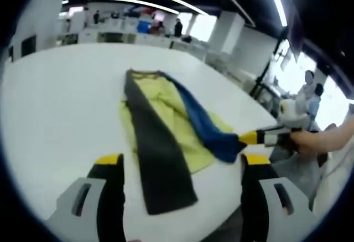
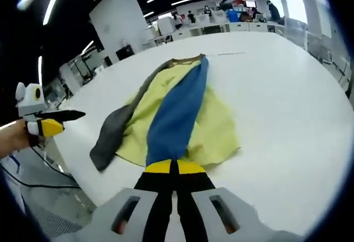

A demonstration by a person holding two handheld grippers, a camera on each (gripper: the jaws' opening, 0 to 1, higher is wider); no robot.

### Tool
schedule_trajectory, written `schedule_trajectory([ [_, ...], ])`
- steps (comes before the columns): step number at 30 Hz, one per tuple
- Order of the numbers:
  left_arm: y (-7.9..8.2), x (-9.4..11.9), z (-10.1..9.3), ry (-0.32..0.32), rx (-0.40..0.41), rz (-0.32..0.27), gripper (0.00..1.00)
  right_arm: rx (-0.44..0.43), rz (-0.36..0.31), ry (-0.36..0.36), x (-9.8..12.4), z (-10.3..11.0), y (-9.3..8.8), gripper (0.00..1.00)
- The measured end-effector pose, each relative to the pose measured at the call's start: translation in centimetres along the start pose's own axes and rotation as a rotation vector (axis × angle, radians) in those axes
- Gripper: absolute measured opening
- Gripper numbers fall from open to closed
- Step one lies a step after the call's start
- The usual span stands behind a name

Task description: Fold the garment on the visible template until the final outline fits inside the template.

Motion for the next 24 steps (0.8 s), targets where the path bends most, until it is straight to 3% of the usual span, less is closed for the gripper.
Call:
schedule_trajectory([
  [11, -0.1, 0.1, 0.1, 0.001, 0.014, -0.004, 0.83, 0.002, -0.073, -0.034, 1.3, -1.9, 3.1, 0.01],
  [24, -0.2, 0.0, 0.0, 0.002, 0.019, 0.003, 0.83, 0.018, -0.141, -0.12, 2.8, -6.5, 7.2, 0.01],
])
Point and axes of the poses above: the point that each gripper's makers call its tool centre point, and the gripper's own axes: x roughly backward along the fingers, z roughly to its left, y roughly out of its top, the point moved 10 cm from there along x, roughly backward along the fingers, and after that the axes turned 4 degrees about -x, right-handed, at the moved point
